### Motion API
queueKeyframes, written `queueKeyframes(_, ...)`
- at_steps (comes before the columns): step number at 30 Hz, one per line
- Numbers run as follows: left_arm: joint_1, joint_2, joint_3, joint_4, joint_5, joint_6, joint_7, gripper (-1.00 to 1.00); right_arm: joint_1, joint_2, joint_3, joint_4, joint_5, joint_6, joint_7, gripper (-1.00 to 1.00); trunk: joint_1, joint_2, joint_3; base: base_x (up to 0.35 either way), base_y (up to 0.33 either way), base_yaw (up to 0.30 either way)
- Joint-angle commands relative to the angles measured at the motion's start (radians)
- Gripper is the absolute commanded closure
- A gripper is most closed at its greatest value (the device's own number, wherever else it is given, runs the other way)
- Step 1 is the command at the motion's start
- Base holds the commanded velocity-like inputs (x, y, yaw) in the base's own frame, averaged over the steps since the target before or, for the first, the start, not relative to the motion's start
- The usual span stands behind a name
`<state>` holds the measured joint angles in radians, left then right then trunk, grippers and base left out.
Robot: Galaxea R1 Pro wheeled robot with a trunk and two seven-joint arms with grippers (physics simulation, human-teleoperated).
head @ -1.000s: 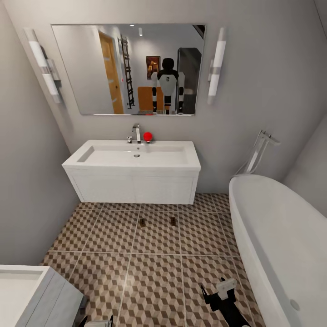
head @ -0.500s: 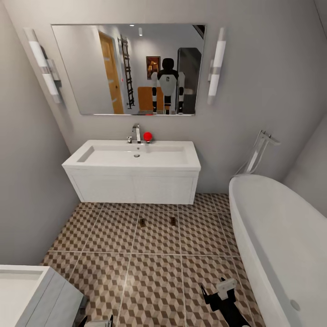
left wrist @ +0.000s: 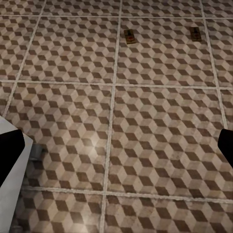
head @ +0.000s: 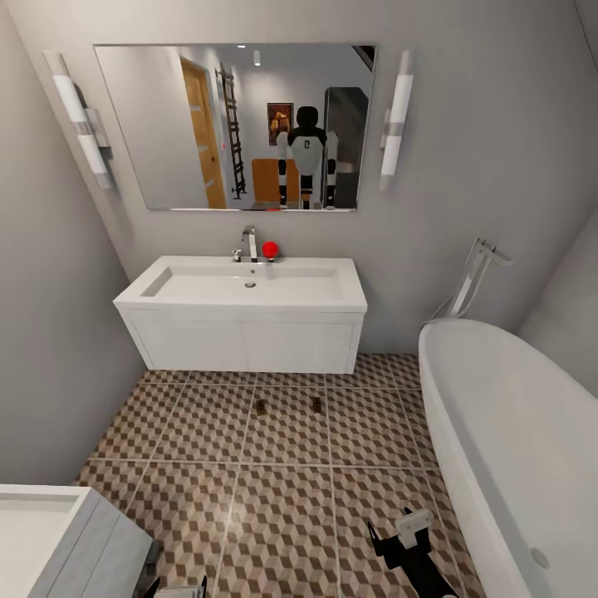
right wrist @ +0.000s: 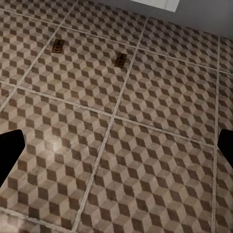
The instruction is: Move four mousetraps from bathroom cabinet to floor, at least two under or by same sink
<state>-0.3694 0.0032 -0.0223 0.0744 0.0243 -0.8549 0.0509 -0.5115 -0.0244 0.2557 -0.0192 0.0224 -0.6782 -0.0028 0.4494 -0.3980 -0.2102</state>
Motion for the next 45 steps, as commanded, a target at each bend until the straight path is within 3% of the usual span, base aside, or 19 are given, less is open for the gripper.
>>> queueKeyframes(1, -0.002, 0.0, -0.003, 0.004, 0.002, -0.006, 0.003, -1.0, -0.001, 0.0, 0.001, 0.001, 0.002, -0.003, 0.0, -1.0, 0.001, -0.002, -0.002, 0.0, 0.0, 0.0)
queueKeyframes(9, -0.002, 0.0, -0.003, 0.004, 0.002, -0.006, 0.003, -1.0, -0.001, 0.0, 0.001, 0.001, 0.002, -0.003, 0.0, -1.0, 0.001, -0.002, -0.002, -0.159, 0.0, 0.0)
queueKeyframes(36, -0.002, 0.0, -0.003, 0.004, 0.002, -0.005, 0.003, -1.0, -0.001, 0.0, 0.001, 0.001, 0.002, -0.003, 0.0, -1.0, 0.001, -0.002, -0.002, -0.332, 0.0, 0.0)
queueKeyframes(45, -0.002, 0.0, -0.003, 0.004, 0.002, -0.006, 0.004, -1.0, -0.001, 0.006, -0.001, 0.0, -0.003, -0.002, -0.008, -1.0, 0.001, -0.002, -0.002, -0.089, 0.0, 0.0)
